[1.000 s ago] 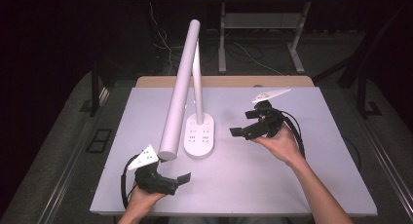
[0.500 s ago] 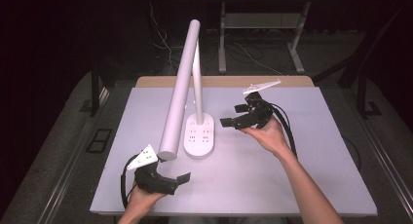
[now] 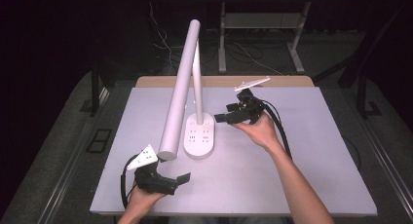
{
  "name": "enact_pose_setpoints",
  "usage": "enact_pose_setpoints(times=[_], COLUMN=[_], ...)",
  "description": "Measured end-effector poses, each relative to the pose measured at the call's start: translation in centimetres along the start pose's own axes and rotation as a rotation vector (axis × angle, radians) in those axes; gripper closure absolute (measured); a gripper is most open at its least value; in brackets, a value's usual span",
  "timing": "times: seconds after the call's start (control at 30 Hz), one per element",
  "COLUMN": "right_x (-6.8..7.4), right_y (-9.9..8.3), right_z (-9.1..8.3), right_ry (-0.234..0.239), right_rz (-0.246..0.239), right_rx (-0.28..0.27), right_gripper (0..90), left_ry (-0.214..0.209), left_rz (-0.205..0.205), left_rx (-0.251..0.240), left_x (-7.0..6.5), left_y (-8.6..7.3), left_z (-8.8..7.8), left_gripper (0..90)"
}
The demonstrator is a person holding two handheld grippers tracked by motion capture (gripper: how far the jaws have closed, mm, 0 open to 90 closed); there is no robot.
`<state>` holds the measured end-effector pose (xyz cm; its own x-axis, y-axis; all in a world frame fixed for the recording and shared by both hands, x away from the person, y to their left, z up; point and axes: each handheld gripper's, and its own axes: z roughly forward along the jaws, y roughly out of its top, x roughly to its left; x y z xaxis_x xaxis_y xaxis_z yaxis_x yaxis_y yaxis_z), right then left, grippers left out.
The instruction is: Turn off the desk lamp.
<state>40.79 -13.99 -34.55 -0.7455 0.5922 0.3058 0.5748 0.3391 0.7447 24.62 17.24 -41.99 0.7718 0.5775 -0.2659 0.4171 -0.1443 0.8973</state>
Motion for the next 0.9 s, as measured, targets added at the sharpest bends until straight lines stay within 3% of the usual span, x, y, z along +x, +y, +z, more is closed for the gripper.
enact_pose_setpoints(times=[0.27,0.9], right_x=[-0.8,-2.5], right_y=[-0.1,-0.6], right_z=[1.0,4.1], right_ry=[0.001,0.034], right_rz=[0.036,0.095], right_rx=[0.009,0.003], right_gripper=[48.7,81.2], left_ry=[-0.002,-0.003], left_rz=[-0.002,-0.005], left_rx=[0.002,0.002], left_x=[0.0,0.1], left_y=[0.0,0.0], left_z=[0.0,-0.1], left_gripper=[0.0,0.0])
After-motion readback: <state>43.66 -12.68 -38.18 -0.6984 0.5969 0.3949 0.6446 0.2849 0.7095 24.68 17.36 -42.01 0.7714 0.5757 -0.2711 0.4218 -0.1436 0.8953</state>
